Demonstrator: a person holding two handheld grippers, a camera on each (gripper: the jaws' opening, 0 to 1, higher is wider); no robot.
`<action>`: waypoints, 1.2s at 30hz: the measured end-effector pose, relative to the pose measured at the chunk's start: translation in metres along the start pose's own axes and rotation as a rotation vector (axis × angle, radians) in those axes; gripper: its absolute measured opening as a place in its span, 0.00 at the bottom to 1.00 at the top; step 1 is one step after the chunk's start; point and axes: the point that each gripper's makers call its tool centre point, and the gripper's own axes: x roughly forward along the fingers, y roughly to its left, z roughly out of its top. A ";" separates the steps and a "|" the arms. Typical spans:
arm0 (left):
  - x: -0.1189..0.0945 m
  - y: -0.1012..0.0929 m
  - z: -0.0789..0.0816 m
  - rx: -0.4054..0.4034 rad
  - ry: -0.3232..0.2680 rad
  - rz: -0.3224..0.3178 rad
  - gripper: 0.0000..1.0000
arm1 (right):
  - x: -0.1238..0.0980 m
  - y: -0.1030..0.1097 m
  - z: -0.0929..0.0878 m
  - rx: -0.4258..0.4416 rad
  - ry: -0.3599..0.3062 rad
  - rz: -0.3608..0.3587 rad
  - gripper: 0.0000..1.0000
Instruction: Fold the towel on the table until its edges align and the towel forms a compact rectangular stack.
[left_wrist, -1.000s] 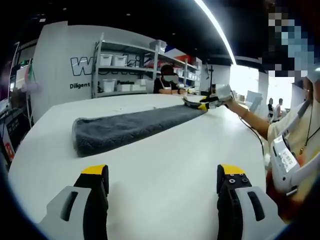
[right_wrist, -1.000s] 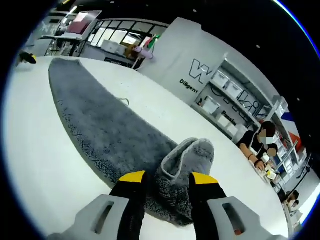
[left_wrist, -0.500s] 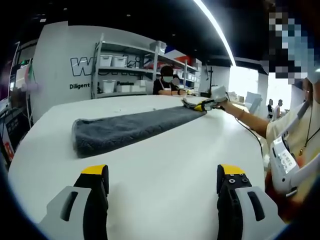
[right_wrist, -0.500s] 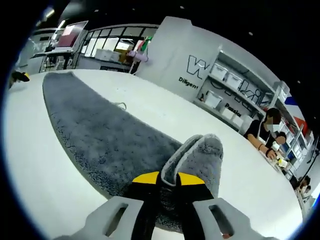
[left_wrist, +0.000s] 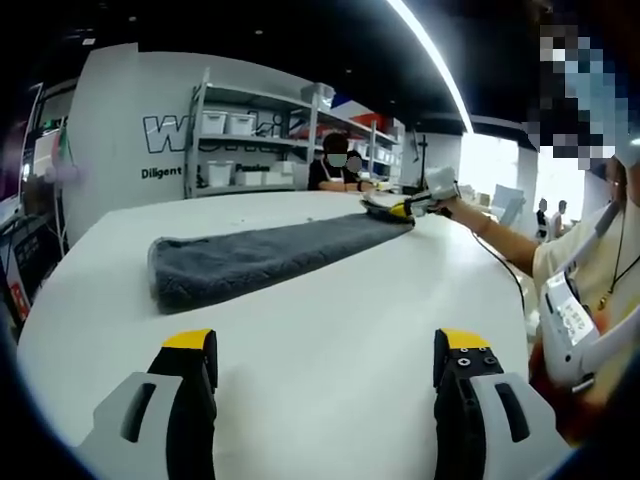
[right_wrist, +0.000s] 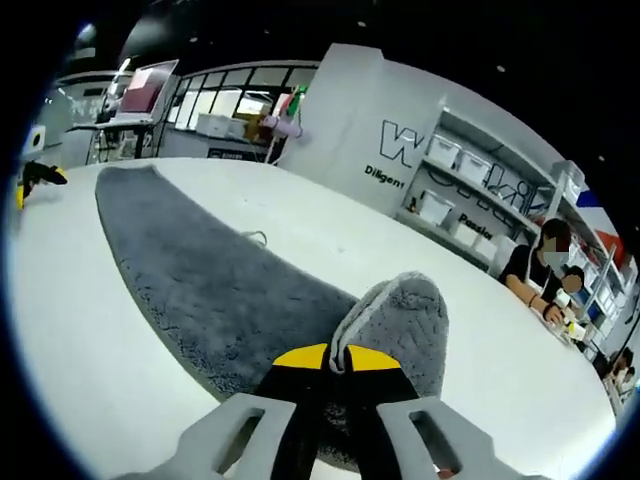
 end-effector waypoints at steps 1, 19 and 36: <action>-0.001 0.000 0.000 -0.001 -0.002 0.001 0.88 | -0.001 0.003 0.004 0.002 -0.009 0.009 0.02; -0.002 0.001 0.000 -0.009 -0.001 -0.002 0.88 | -0.007 0.046 0.051 0.043 -0.116 0.140 0.01; -0.002 -0.001 -0.003 -0.010 0.008 -0.001 0.88 | -0.007 0.064 0.081 0.072 -0.168 0.208 0.01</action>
